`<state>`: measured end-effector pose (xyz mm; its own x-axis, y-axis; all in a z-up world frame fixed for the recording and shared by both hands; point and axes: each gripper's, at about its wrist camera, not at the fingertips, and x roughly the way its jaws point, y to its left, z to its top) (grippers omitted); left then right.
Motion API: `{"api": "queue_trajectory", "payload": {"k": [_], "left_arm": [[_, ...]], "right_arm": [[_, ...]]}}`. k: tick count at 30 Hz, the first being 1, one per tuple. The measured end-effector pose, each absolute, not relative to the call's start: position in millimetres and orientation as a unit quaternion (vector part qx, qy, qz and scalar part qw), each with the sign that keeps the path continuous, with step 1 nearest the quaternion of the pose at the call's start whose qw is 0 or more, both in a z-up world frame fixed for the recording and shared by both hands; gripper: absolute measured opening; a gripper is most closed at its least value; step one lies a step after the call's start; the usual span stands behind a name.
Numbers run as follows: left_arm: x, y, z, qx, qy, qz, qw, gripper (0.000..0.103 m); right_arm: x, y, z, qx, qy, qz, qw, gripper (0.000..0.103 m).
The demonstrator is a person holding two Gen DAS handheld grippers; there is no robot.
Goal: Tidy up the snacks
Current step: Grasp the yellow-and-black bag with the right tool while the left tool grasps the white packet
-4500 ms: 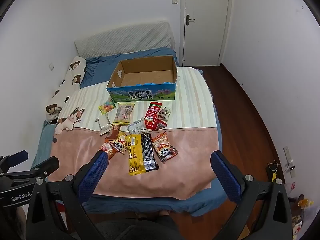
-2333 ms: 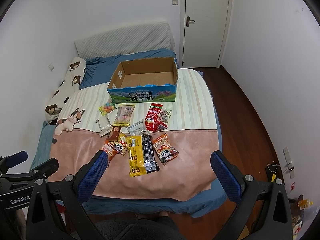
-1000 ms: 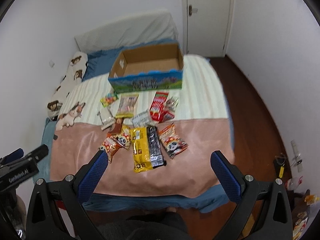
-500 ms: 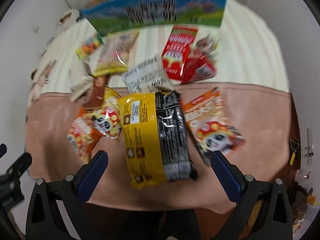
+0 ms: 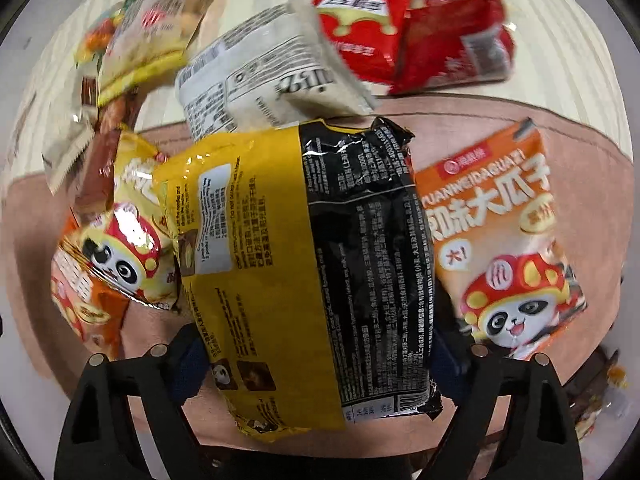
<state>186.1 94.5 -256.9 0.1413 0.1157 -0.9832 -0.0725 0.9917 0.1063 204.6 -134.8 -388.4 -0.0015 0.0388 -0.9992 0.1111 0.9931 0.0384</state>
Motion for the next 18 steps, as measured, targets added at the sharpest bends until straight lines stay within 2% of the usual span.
{"api": "queue_trajectory", "payload": {"k": [10, 18], "left_arm": [[269.2, 127.1, -258.6, -0.161, 0.662, 0.048, 0.731, 0.1], [342.3, 110.1, -311.5, -0.175, 0.701, 0.082, 0.686, 0.099]], "right_arm": [[212.5, -148.9, -307.5, 0.116, 0.654, -0.022, 0.747, 0.091], [284.2, -164.8, -304.8, 0.103, 0.651, -0.002, 0.752, 0.091]]}}
